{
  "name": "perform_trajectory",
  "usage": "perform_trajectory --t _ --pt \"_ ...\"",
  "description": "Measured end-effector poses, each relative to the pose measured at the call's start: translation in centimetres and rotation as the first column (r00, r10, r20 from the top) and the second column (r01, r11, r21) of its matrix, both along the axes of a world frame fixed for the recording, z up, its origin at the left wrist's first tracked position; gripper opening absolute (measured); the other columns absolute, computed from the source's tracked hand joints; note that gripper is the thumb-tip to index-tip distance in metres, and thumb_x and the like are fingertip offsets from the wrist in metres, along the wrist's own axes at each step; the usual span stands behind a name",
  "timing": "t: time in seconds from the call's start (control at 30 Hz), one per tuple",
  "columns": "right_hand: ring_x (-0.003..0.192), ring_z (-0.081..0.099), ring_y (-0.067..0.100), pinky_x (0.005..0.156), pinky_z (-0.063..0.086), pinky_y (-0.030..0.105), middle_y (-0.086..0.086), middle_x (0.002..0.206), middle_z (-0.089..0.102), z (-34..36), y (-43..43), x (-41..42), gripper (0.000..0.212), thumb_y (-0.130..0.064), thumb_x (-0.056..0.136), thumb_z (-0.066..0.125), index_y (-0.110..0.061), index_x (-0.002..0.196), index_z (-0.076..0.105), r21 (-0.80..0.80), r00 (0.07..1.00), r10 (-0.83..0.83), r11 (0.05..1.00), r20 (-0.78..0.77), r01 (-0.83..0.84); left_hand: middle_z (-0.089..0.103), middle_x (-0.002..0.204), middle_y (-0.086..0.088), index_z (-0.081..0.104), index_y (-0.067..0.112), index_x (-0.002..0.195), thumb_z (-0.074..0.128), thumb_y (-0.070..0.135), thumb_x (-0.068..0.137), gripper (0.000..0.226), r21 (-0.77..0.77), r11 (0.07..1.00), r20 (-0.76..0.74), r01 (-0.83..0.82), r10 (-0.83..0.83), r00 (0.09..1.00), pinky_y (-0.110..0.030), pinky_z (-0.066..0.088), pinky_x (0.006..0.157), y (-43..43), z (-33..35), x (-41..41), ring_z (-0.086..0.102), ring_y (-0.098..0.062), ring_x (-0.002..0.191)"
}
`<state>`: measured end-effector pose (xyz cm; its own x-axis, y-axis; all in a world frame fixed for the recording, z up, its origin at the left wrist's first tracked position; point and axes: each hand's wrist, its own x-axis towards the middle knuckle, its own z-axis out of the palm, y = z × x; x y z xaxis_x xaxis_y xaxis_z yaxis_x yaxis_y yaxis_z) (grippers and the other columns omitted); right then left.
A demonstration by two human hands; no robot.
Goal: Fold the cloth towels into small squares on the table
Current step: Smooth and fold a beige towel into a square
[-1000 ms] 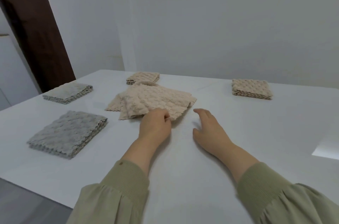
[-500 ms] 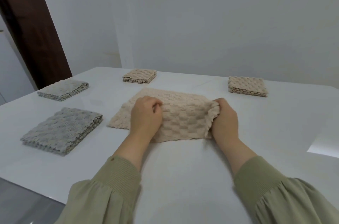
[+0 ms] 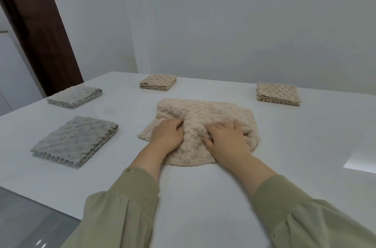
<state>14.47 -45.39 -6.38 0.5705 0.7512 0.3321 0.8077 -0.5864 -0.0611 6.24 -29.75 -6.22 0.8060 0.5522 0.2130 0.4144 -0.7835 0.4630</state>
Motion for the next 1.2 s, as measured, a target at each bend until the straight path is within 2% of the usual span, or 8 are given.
perform_trajectory --t 0.17,0.3,0.37,0.47,0.6,0.8,1.03,1.2 --pt "0.06 0.057 0.03 0.099 0.04 0.054 0.008 0.059 0.059 0.1 0.1 1.3 0.021 -0.011 0.085 0.047 -0.011 0.067 0.056 0.497 0.974 -0.18 0.863 0.135 0.091 0.036 0.15 -0.001 0.03 0.025 0.147 0.025 0.039 0.101 0.048 0.008 1.0 -0.069 -0.014 0.014 0.997 -0.036 0.032 0.107 0.5 -0.4 0.6 0.032 -0.021 0.137" --pt "0.08 0.057 0.037 0.088 0.045 0.055 0.019 0.083 0.064 1.4 -1.7 2.3 0.028 -0.002 0.079 0.038 0.0 0.092 0.062 0.835 0.959 -0.273 0.509 -0.075 0.209 0.024 0.156 0.002 0.025 0.024 0.148 0.022 0.038 0.101 0.049 0.115 0.992 -0.235 -0.058 0.084 0.968 -0.043 0.023 0.112 1.4 -0.8 0.6 0.021 -0.02 0.142" --pt "0.1 0.054 0.037 0.094 0.04 0.059 0.018 0.104 0.063 1.3 -2.5 2.7 0.04 -0.003 0.075 0.035 0.001 0.108 0.058 0.868 0.986 -0.166 0.484 -0.033 0.111 0.02 0.156 0.004 0.028 0.028 0.145 0.025 0.03 0.099 0.047 0.174 0.965 -0.299 -0.196 0.241 0.923 -0.052 0.015 0.113 2.1 -0.5 0.5 0.014 -0.021 0.143" --pt "0.125 0.041 0.026 0.108 0.027 0.059 0.014 0.131 0.053 1.2 -2.1 1.7 0.05 -0.026 0.083 0.034 -0.007 0.124 0.053 0.743 1.0 -0.023 0.669 -0.006 0.02 0.019 0.156 0.003 0.027 0.028 0.145 0.032 0.023 0.096 0.05 0.195 0.908 -0.198 -0.371 0.407 0.892 -0.057 0.009 0.113 2.5 0.4 0.2 0.008 -0.023 0.144" --pt "0.144 0.017 0.02 0.114 0.0 0.057 -0.002 0.155 0.027 0.6 -0.8 0.9 0.06 -0.057 0.088 0.029 -0.031 0.142 0.035 0.128 0.985 -0.047 0.989 -0.169 0.069 0.007 0.159 0.003 0.013 0.027 0.15 0.023 0.039 0.101 0.052 0.143 0.987 -0.2 -0.079 0.107 0.974 -0.054 0.005 0.115 0.8 0.5 0.2 0.001 -0.022 0.146" --pt "0.112 0.049 0.026 0.108 0.021 0.06 0.002 0.106 0.06 0.9 -1.9 1.3 0.004 -0.024 0.088 0.046 -0.021 0.09 0.046 -0.026 0.942 -0.274 0.961 -0.192 0.274 -0.001 0.159 0.008 0.005 0.031 0.151 0.013 0.049 0.1 0.054 0.061 0.998 -0.373 -0.014 0.036 0.927 -0.051 -0.002 0.116 2.5 -0.2 0.8 -0.002 -0.019 0.147" --pt "0.137 0.027 0.027 0.112 0.011 0.061 0.007 0.146 0.039 0.5 -2.9 3.0 0.045 -0.02 0.087 0.041 -0.015 0.133 0.041 0.352 0.898 -0.387 0.827 -0.208 0.438 0.017 0.157 -0.001 0.019 0.025 0.149 0.021 0.044 0.099 0.053 0.21 0.924 -0.232 -0.32 0.366 0.902 -0.058 0.008 0.113 4.1 -0.4 1.6 0.007 -0.026 0.145" --pt "0.144 0.015 0.025 0.11 0.0 0.063 0.0 0.157 0.021 -0.3 -1.8 2.9 0.066 -0.061 0.089 0.025 -0.031 0.148 0.02 -0.012 0.954 -0.245 0.969 -0.173 0.246 0.004 0.16 0.006 0.006 0.03 0.151 0.027 0.05 0.098 0.06 0.176 0.97 -0.263 0.169 -0.119 0.957 -0.053 0.007 0.115 1.1 -0.6 2.0 0.002 -0.022 0.146"
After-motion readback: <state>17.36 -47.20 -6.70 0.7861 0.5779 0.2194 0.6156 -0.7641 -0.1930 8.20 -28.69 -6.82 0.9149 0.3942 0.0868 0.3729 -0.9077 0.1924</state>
